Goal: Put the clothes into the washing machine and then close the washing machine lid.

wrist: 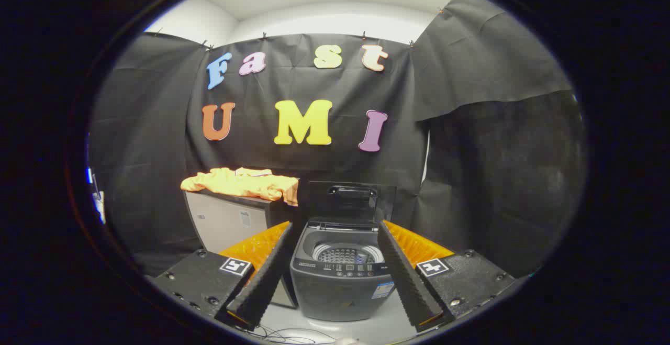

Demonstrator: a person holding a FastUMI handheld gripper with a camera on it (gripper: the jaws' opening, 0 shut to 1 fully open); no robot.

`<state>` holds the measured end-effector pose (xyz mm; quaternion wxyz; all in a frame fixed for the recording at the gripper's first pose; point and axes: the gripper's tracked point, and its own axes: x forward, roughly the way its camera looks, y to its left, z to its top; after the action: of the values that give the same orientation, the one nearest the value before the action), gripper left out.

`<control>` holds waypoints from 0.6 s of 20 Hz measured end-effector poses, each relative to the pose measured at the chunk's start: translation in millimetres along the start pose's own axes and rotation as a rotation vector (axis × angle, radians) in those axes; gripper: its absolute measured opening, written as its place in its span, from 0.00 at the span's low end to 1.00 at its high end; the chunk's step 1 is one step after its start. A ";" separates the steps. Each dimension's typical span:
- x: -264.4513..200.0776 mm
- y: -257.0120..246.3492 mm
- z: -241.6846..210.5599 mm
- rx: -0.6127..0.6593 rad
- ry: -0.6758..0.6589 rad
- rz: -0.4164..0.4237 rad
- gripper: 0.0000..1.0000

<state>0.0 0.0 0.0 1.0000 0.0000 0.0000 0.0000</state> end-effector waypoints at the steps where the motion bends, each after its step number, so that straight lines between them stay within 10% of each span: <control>1: 0.2 0.4 -2.6 0.001 0.006 -0.002 1.00; 12: 1.0 2.3 2.9 0.007 0.005 -0.012 1.00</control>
<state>1.0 2.3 2.9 1.0000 0.0035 0.0025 -0.0062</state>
